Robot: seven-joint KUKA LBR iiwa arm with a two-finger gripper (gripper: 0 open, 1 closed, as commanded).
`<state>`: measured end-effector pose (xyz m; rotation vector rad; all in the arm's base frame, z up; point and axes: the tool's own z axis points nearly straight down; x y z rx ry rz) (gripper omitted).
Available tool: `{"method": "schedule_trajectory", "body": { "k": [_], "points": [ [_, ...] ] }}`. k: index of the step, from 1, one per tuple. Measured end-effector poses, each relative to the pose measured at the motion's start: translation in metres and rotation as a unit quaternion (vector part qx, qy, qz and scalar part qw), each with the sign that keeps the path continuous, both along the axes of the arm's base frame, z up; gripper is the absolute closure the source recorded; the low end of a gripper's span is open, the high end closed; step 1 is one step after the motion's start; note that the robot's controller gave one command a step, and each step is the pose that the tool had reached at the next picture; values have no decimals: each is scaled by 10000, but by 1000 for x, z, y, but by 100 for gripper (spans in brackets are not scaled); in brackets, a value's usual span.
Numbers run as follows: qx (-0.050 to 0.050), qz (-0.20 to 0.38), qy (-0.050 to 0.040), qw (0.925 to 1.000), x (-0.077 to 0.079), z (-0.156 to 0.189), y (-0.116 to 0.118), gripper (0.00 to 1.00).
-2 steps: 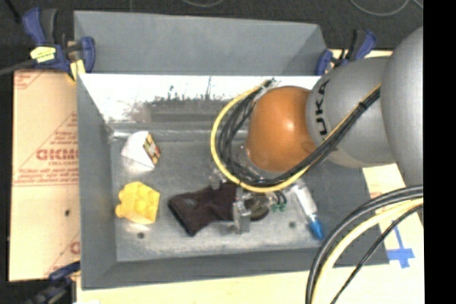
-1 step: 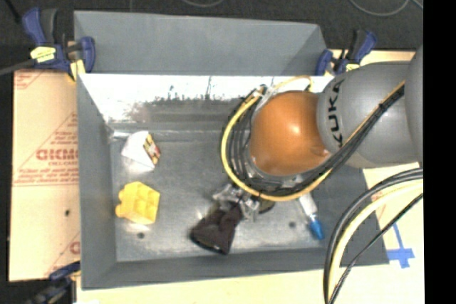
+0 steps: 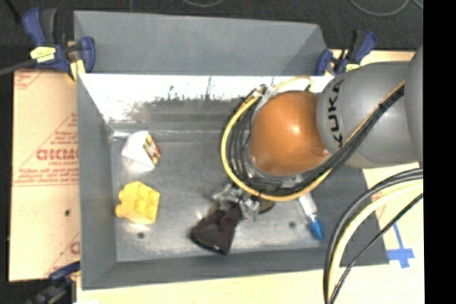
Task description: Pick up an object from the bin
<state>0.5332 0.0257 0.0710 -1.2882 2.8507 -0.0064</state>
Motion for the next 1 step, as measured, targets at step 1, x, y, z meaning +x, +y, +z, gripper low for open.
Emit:
{"method": "schedule_trajectory", "body": {
  "k": [1],
  "points": [
    [8,-49,-17,10000,-6,140,0,100]
  ]
}}
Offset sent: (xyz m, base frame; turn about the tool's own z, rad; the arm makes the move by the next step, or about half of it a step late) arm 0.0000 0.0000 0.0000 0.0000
